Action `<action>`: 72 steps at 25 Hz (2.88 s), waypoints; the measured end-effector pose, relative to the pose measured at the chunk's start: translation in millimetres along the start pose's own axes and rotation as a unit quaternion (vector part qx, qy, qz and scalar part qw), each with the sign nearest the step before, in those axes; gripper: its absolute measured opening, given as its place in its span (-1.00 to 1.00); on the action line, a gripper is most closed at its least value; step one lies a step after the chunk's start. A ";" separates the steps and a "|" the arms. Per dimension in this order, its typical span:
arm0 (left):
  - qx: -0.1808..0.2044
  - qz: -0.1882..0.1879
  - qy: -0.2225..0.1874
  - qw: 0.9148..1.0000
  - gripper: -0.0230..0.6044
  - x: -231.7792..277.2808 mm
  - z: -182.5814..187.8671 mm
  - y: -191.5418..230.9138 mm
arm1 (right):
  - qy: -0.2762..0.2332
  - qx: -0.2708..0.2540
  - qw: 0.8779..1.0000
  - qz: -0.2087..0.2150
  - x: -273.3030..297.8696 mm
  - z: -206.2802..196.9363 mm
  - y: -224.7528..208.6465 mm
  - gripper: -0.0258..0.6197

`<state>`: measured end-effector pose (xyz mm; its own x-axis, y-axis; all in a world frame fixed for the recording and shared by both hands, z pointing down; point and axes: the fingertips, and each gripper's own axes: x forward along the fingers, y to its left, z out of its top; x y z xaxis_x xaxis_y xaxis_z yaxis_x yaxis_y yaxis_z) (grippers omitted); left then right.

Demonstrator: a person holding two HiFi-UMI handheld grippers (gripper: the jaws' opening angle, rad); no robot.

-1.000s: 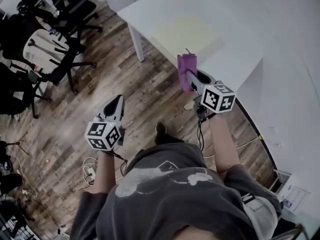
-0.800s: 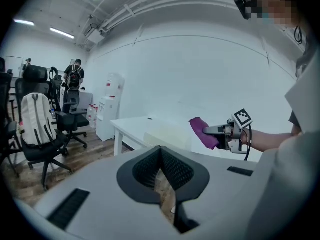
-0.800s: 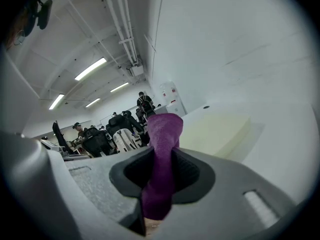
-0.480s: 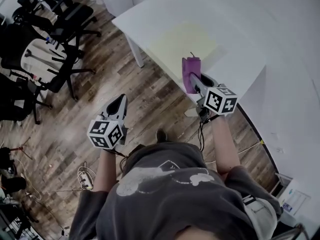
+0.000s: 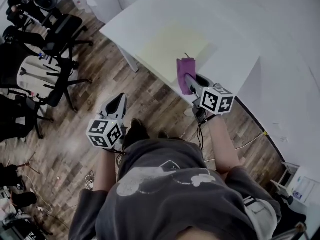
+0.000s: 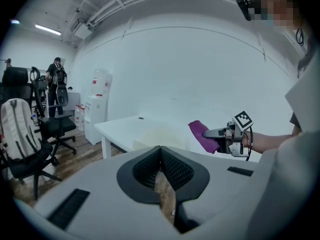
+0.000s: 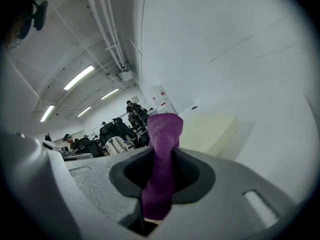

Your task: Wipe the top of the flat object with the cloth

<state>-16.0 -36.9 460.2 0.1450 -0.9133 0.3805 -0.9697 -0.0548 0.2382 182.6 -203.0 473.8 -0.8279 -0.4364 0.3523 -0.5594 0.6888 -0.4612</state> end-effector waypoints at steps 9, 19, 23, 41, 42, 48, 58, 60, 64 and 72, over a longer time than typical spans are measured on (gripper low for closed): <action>0.045 -0.062 0.005 0.997 -0.94 69.1 32.2 24.1 | -0.023 0.022 0.998 -0.050 24.5 11.3 -27.6 -0.63; 0.076 -0.168 0.062 0.981 -0.94 164.5 61.5 80.9 | -0.065 0.062 0.984 -0.153 70.2 50.1 -60.6 -0.63; 0.101 -0.219 0.094 0.966 -0.94 193.0 69.6 88.3 | -0.075 0.083 0.975 -0.191 76.9 57.8 -66.5 -0.63; 0.192 -0.363 0.255 0.876 -0.94 260.3 16.0 93.1 | -0.096 0.138 0.941 -0.293 103.8 58.3 -81.1 -0.63; 0.196 -0.365 0.260 0.872 -0.94 261.6 13.7 94.2 | -0.097 0.139 0.940 -0.296 104.6 58.1 -81.4 -0.63; 0.210 -0.387 0.284 0.852 -0.94 266.7 3.5 94.9 | -0.100 0.149 0.934 -0.308 111.5 53.6 -82.4 -0.63; 0.185 -0.408 0.334 0.829 -0.94 268.3 0.8 95.1 | -0.095 0.158 0.930 -0.317 141.5 61.5 -92.1 -0.63; 0.175 -0.410 0.347 0.825 -0.94 268.3 1.0 95.2 | -0.087 0.160 0.929 -0.322 151.0 63.8 -95.8 -0.63; 0.165 -0.413 0.355 0.822 -0.94 269.6 0.7 93.8 | -0.066 0.163 0.928 -0.327 172.5 75.0 -108.9 -0.63; 0.161 -0.428 0.361 0.813 -0.94 268.6 0.8 92.9 | -0.045 0.147 0.933 -0.325 222.0 117.0 -133.0 -0.63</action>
<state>-67.2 -287.6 583.8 0.7583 -0.0171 0.6517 -0.4371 -0.7549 0.4888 68.3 -459.3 518.1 -0.3028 -0.7622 0.5722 -0.9209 0.0794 -0.3816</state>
